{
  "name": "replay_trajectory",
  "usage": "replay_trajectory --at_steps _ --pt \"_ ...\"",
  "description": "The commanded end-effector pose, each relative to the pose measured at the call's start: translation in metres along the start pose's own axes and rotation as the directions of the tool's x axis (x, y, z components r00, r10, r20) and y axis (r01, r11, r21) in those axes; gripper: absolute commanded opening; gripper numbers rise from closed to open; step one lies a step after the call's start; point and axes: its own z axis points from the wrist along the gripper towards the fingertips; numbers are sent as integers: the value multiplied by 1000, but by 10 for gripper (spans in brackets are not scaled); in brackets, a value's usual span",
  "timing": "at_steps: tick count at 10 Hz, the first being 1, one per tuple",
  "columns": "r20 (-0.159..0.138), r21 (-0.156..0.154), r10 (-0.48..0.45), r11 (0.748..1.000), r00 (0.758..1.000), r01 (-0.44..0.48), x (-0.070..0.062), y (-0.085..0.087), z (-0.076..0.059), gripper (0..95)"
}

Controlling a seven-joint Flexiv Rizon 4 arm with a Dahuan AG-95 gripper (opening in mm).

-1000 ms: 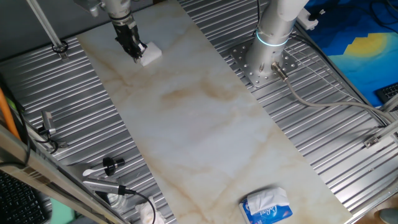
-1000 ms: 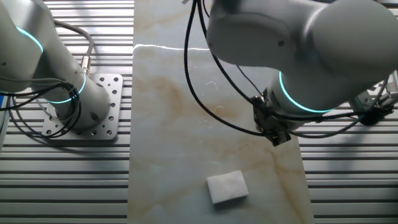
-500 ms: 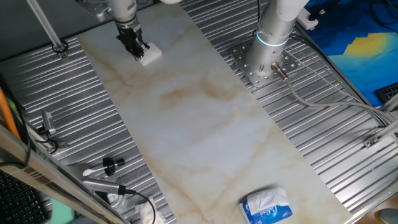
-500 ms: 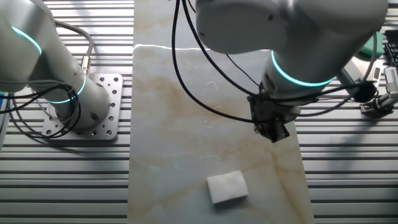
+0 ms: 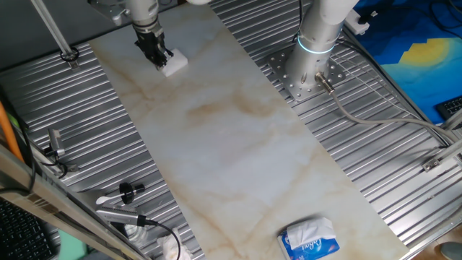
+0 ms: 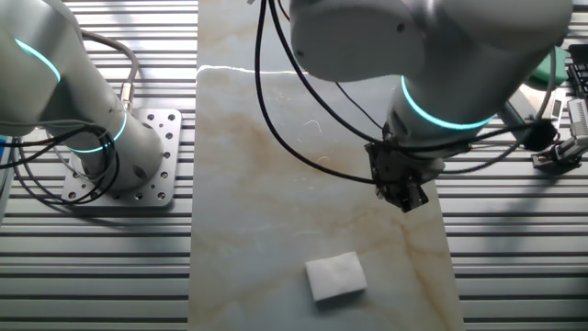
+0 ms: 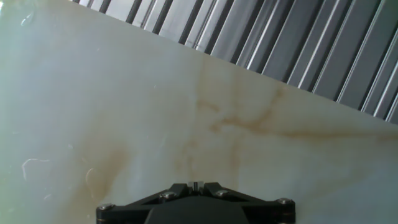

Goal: Clean the tabletop with a sponge

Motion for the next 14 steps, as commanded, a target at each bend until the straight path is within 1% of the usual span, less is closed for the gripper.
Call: replay_trajectory --at_steps 1,3,4,6,8,9,10,11,12,13,14 --pt "4 -1 9 1000 1000 -9 1 0 0 0" --pt "6 -1 16 1000 1000 -16 1 0 0 0" --pt "2 1 15 1000 1000 -15 1 0 0 0" --pt "3 3 1 1000 1000 -1 1 0 0 0" --pt "-9 17 -20 1000 1000 20 1 0 0 0" --pt "-18 32 -27 999 999 28 1 0 0 0" --pt "-18 34 -21 999 1000 21 1 0 0 0" --pt "-34 58 9 998 999 -7 1 0 0 0" --pt "-65 100 80 992 995 -73 1 0 0 0" --pt "-59 102 120 988 991 -113 1 0 0 0" --pt "-49 99 139 986 989 -133 1 0 0 0"
